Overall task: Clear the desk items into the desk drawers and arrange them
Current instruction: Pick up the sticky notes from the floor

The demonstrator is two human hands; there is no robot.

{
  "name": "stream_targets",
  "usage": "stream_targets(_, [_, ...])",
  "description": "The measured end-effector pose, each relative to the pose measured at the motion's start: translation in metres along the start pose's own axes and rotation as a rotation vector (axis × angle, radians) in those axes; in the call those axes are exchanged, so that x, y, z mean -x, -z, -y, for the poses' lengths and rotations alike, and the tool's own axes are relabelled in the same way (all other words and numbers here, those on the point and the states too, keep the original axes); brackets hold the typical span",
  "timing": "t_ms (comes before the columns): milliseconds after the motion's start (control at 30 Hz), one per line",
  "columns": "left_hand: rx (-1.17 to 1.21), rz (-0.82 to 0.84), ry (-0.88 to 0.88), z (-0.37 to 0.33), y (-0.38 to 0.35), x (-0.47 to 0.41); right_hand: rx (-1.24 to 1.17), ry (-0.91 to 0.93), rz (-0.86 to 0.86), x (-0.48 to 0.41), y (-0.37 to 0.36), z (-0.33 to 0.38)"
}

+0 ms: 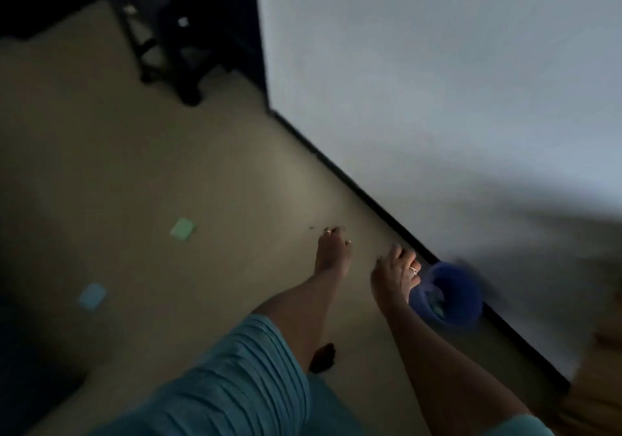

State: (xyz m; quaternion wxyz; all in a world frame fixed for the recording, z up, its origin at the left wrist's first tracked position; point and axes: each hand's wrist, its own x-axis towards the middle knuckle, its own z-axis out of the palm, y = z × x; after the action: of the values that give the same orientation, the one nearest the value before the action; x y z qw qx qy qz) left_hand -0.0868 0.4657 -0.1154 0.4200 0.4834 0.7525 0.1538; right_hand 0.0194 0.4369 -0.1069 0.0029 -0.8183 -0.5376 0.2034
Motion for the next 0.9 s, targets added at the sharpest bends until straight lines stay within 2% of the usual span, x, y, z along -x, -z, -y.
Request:
stream_targets(200, [0.160, -0.172, 0.293, 0.142, 0.093, 0.016, 0.072, 0.280, 0.133, 0.064, -0.077, 0.106])
stream_targets(333, [0.277, -0.275, 0.436, 0.233, 0.142, 0.039, 0.135, 0.348, 0.212, 0.105, -0.127, 0.166])
stream_targets(467, [0.370, -0.368, 0.589, 0.318, 0.183, 0.059, 0.251, 0.492, 0.248, 0.145, -0.174, 0.224])
stream_targets(667, [0.522, -0.475, 0.770, 0.409, 0.222, 0.053, 0.290, 0.617, 0.343, 0.169, -0.238, 0.298])
stream_targets(900, [0.585, -0.565, 0.928, 0.492, 0.281, 0.010, 0.377, 0.702, 0.399, 0.146, -0.292, 0.395])
